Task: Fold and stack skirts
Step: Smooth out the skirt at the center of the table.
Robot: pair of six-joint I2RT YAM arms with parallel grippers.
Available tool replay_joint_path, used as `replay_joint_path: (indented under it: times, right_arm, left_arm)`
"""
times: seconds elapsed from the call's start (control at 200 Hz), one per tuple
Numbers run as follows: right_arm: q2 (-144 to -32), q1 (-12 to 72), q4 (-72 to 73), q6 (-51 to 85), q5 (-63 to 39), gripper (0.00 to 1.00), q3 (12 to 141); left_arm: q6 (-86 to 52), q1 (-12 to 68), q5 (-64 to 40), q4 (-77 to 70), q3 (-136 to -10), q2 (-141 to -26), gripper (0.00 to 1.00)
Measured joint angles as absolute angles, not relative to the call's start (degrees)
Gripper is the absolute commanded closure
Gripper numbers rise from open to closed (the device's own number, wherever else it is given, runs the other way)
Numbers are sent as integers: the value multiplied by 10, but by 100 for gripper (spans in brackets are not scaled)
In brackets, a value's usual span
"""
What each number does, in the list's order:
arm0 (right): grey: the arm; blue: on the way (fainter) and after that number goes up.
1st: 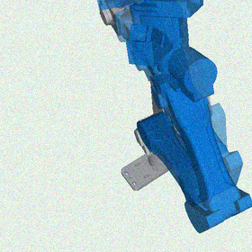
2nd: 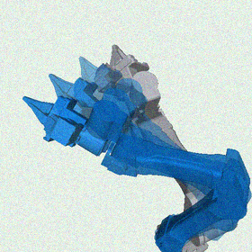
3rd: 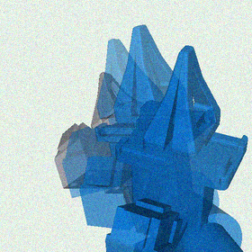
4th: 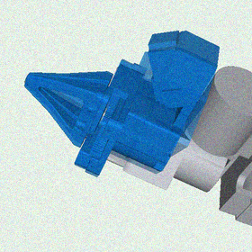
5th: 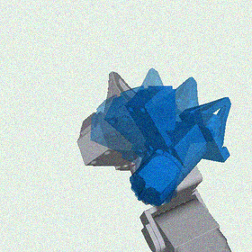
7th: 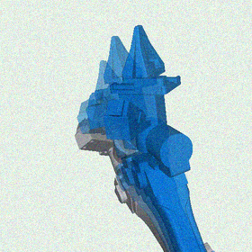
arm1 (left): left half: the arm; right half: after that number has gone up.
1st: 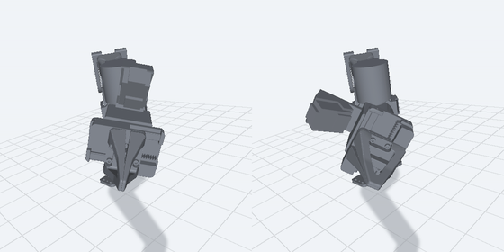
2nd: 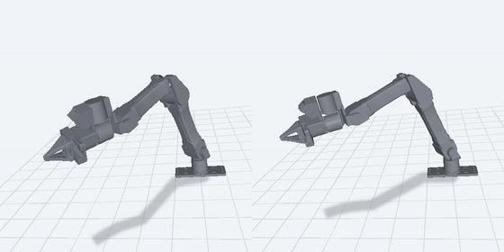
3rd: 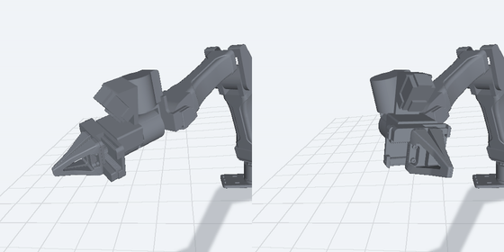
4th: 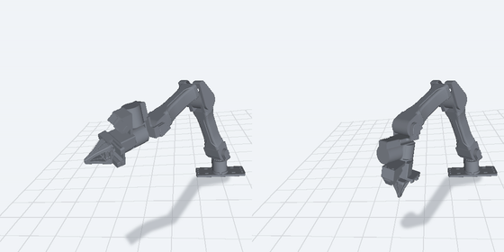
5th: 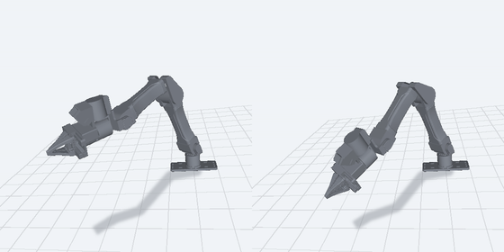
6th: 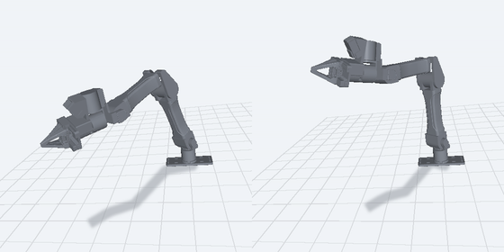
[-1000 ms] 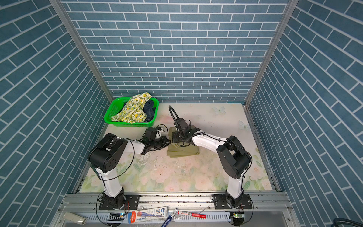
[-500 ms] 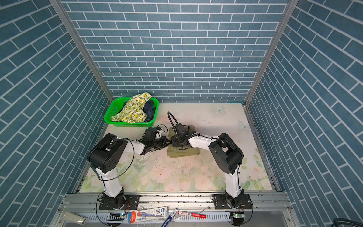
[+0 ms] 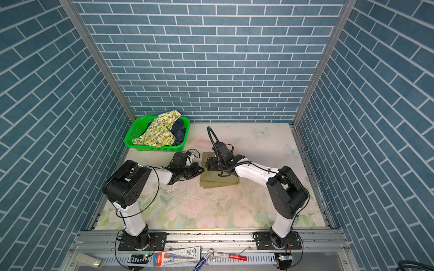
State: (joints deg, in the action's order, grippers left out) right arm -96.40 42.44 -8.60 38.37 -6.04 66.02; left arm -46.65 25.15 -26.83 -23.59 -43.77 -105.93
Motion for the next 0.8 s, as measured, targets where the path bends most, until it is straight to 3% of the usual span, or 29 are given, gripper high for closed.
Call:
replay_joint_path:
  times: [0.05, 0.15, 0.235, 0.5, 0.665, 0.8]
  right_arm:
    - [-944, 398, -84, 380, -60, 34, 652]
    - [-913, 340, -85, 370, -58, 32, 626]
    - [-905, 292, -84, 357, -63, 29, 606]
    - [-915, 215, -71, 325, -110, 28, 572]
    - [-942, 203, -47, 315, -136, 28, 572]
    - [-961, 202, -37, 312, -145, 28, 572]
  left_arm:
    - [-462, 251, -265, -221, -440, -1054, 95]
    - [-451, 251, -253, -177, -447, -1035, 61]
    - [-445, 249, -231, -135, -455, -1005, 50]
    - [-415, 256, -168, -34, -489, -933, 47]
    - [-370, 300, -119, 31, -553, -930, 47]
    - [-340, 338, -86, 68, -612, -963, 54]
